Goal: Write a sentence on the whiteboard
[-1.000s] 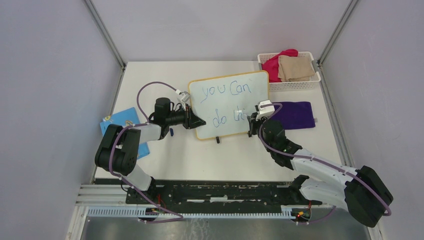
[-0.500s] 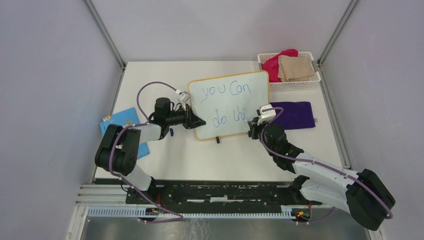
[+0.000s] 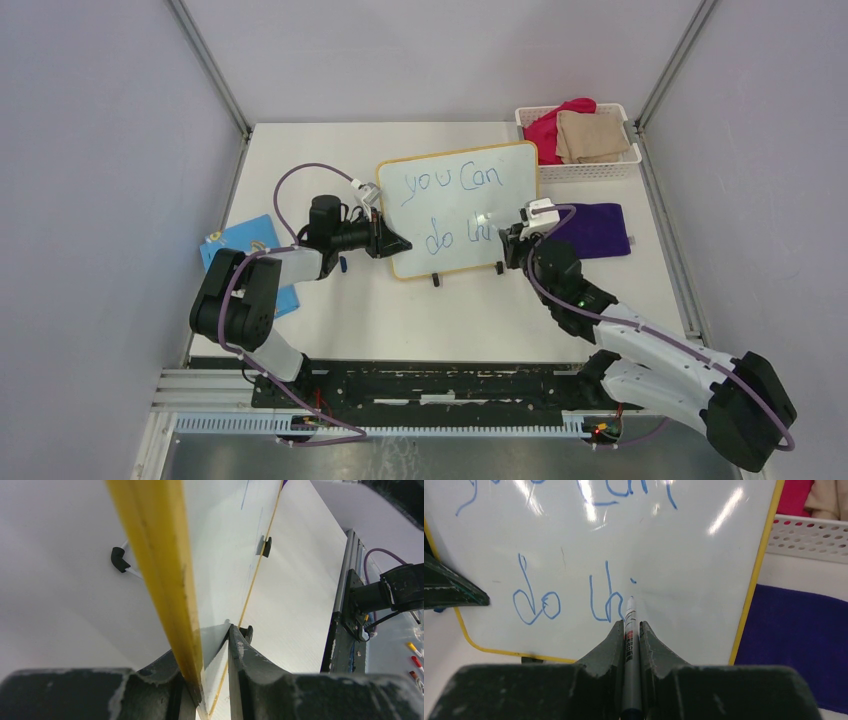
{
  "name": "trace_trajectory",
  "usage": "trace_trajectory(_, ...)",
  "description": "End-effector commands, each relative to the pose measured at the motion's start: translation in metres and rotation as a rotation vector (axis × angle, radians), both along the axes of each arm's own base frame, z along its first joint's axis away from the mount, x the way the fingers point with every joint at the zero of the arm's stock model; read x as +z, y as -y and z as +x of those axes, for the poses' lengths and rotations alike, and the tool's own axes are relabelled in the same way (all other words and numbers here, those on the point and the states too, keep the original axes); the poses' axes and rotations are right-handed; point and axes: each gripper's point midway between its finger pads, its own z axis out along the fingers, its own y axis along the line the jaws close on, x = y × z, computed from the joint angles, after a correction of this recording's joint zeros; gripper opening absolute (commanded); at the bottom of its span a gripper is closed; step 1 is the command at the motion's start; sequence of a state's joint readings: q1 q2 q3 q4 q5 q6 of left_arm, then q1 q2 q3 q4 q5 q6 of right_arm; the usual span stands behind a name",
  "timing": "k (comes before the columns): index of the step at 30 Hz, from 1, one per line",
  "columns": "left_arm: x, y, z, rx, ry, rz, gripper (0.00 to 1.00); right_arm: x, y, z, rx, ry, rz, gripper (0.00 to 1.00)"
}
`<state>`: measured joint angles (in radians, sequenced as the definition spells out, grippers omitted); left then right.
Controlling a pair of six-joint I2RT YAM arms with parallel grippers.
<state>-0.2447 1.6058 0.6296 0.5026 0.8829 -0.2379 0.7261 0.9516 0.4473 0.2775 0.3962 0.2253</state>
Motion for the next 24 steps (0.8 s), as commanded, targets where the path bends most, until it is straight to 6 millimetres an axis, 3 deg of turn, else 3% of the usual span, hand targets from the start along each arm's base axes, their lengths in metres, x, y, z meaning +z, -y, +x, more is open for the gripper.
trace_trajectory(1, -0.053, -0.009, -0.019, 0.017, -0.122, 0.155, 0.02, 0.045, 0.004, 0.013, -0.058, 0.091, 0.042, 0.00)
trace_trajectory(24, -0.053, -0.008, -0.018, 0.016, -0.120, 0.156, 0.02, 0.025, 0.014, 0.026, -0.131, 0.040, 0.004, 0.00)
